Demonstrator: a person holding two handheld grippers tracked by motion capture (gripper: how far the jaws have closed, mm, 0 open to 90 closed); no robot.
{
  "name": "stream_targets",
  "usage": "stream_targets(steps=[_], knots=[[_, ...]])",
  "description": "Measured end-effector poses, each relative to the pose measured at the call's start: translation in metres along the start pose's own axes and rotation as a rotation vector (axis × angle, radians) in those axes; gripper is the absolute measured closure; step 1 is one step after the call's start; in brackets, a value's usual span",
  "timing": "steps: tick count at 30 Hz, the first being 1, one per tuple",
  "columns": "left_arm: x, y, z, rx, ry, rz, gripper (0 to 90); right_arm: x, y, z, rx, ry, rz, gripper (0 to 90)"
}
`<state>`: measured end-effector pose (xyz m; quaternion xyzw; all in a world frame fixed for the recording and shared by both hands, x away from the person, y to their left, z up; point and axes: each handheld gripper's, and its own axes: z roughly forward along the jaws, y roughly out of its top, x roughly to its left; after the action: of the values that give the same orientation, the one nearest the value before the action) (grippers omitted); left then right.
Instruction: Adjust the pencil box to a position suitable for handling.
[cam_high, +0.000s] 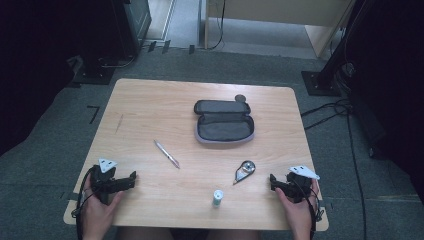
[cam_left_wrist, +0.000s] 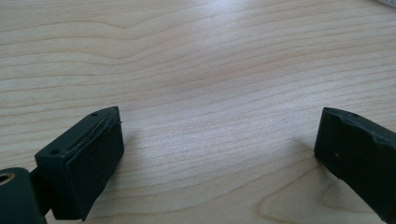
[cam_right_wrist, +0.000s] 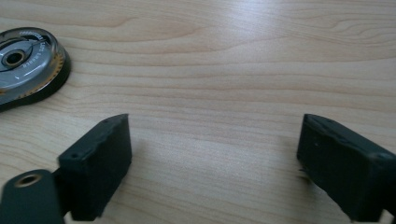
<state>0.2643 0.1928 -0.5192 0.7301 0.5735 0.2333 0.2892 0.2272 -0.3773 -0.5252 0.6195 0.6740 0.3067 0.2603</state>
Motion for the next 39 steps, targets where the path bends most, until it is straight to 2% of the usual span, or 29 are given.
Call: stream_targets(steps=[3,7,9,11,13,17,19,20,22,24,26,31,34,37,39], knots=[[0.000,0.000,0.000,0.001,-0.001,0.000,1.7,0.001,-0.002,-0.003,-0.024,-0.012,0.006,29.9],[0.000,0.000,0.000,0.002,-0.001,0.000,1.7,0.007,0.004,-0.009,-0.067,0.017,0.002,38.2],[0.000,0.000,0.000,0.002,0.000,0.000,1.7,0.011,0.011,-0.013,-0.095,0.002,0.002,42.6],[-0.002,0.000,-0.001,0.001,0.021,-0.019,1.7,0.014,0.021,-0.017,-0.123,-0.001,0.011,43.1],[-0.006,0.000,0.000,0.001,0.031,-0.032,1.7,0.016,0.029,-0.018,-0.145,0.019,0.027,42.7],[-0.009,0.003,-0.001,0.023,0.022,-0.016,2.6,0.020,0.044,-0.018,-0.180,0.043,0.036,42.8],[-0.009,0.005,-0.004,0.001,0.057,-0.037,10.4,0.023,0.052,-0.019,-0.199,0.060,0.023,43.9],[-0.008,0.008,-0.007,-0.020,0.055,-0.054,14.3,0.025,0.057,-0.019,-0.208,0.067,0.013,44.2],[-0.007,0.017,-0.012,-0.055,0.021,-0.094,14.3,0.028,0.067,-0.019,-0.215,0.086,-0.002,44.8],[-0.008,0.029,-0.016,-0.089,0.007,-0.111,14.4,0.030,0.078,-0.021,-0.207,0.129,0.015,45.3],[-0.011,0.042,-0.019,-0.111,-0.009,-0.114,14.8,0.035,0.090,-0.022,-0.218,0.122,-0.001,47.6],[-0.027,0.075,-0.020,-0.141,-0.042,-0.080,15.4,0.044,0.111,-0.018,-0.247,0.121,-0.019,50.2],[-0.039,0.092,-0.019,-0.164,-0.086,-0.076,15.8,0.048,0.120,-0.011,-0.251,0.124,-0.019,50.0],[-0.054,0.106,-0.013,-0.178,-0.093,-0.054,16.8,0.052,0.129,-0.002,-0.246,0.117,-0.017,52.3],[-0.063,0.113,-0.006,-0.196,-0.080,-0.032,20.5,0.053,0.134,0.004,-0.240,0.115,-0.011,54.3]])
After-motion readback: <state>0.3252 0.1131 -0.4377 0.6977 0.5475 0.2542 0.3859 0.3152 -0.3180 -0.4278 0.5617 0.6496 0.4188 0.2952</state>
